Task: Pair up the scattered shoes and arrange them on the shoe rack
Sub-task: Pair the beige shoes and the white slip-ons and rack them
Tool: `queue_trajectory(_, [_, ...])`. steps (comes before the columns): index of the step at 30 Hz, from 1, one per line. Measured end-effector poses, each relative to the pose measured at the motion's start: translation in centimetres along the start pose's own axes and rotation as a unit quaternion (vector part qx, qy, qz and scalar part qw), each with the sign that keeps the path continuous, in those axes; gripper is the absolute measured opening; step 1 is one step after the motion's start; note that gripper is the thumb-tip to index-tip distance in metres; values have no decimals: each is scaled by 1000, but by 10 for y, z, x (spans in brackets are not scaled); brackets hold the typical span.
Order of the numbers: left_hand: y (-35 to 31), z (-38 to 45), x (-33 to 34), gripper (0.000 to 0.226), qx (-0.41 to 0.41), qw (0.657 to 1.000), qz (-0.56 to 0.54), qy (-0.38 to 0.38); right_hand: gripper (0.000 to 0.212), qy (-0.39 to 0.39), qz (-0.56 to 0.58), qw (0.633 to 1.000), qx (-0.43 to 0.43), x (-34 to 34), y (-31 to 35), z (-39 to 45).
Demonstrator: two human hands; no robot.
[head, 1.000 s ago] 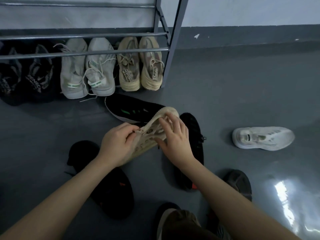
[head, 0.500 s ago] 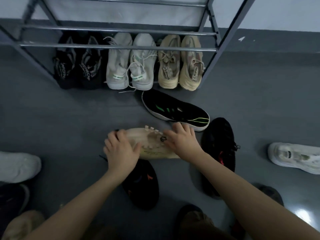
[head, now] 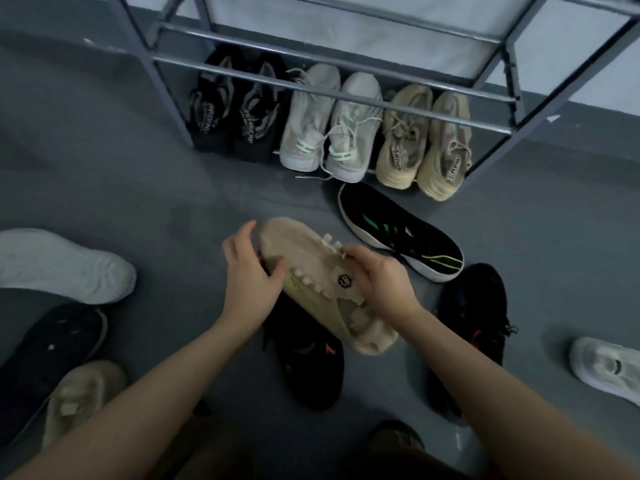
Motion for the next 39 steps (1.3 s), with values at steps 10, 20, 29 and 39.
queue_trajectory(10, [47,-9,-129,73,-90,990,-47,-98,10,68,140,988,-21,61,139,71])
queue_trajectory(20, [148,-48,-225,59,-198,956,180,-118,22,145,68,987,-10,157,216,52])
queue_trajectory(29, [191,-3,-222,76,-213,946,239,-56,21,148,-20,987,66,192,183,51])
queue_trajectory(39, [192,-102,-235,47,-139,960,198,-138,47,219,-91,932,-273,235,280,-5])
Point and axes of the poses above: each hand's wrist, its own z-axis towards the middle knuckle, its own x-axis out of the palm, y = z × x, the point moved 10 cm from there along z, towards the middle knuckle, and after that the axes turned 5 degrees about -z, right-handed, at the moved point
